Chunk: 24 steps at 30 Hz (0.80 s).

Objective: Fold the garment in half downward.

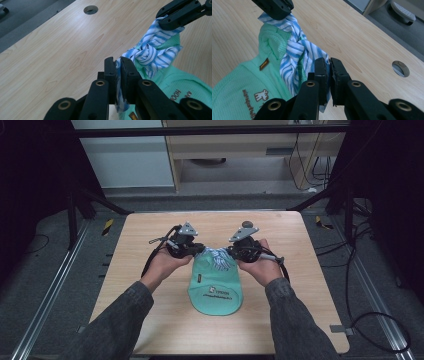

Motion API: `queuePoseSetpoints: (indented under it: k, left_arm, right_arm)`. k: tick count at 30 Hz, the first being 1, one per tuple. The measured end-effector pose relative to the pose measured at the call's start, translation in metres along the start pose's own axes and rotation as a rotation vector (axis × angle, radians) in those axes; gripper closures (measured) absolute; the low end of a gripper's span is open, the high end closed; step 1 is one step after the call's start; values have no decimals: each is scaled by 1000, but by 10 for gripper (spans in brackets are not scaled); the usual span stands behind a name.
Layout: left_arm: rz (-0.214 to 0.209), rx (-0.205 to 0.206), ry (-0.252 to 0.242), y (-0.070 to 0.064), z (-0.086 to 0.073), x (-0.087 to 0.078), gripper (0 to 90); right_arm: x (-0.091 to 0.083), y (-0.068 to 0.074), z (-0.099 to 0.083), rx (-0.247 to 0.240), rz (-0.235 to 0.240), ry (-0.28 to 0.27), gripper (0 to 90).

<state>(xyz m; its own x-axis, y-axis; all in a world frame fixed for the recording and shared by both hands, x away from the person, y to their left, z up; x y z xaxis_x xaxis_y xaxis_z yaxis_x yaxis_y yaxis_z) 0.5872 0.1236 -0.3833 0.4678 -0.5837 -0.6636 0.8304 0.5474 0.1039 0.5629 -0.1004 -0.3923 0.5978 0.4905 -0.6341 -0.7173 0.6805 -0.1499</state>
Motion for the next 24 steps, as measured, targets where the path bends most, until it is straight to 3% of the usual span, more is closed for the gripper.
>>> queuePoseSetpoints:
  k: [5,10,15,18,24]
  left_arm:
    - [11,9,-14,-1,3,0,841]
    - [25,13,-1,4,6,3,841]
    - [42,16,-19,9,12,6,841]
    - [50,15,-22,10,12,5,840]
    - [89,56,0,6,8,4,839]
  right_arm:
    - [-2,-6,1,24,-13,-22,847]
    - [3,-9,3,26,-18,-24,847]
    - [8,-18,8,26,-37,-25,846]
    - [11,-19,8,15,-35,-24,846]
    - [15,-11,4,-33,-54,-35,846]
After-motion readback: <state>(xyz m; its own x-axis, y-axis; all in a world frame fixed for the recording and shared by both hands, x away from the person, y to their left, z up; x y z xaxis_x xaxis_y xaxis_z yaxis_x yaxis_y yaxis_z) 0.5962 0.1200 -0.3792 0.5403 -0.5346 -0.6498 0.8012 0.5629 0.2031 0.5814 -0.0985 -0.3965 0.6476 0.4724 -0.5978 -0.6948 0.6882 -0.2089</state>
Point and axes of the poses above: each handheld gripper's, and its own axes: x roughly forward along the jaws, z roughly out of its top, y roughly to its left, the point moved 1 cm from there along x, roughly forward along the jaws, and after that the axes turned 2 degrees about x, right-handed, at the moved point
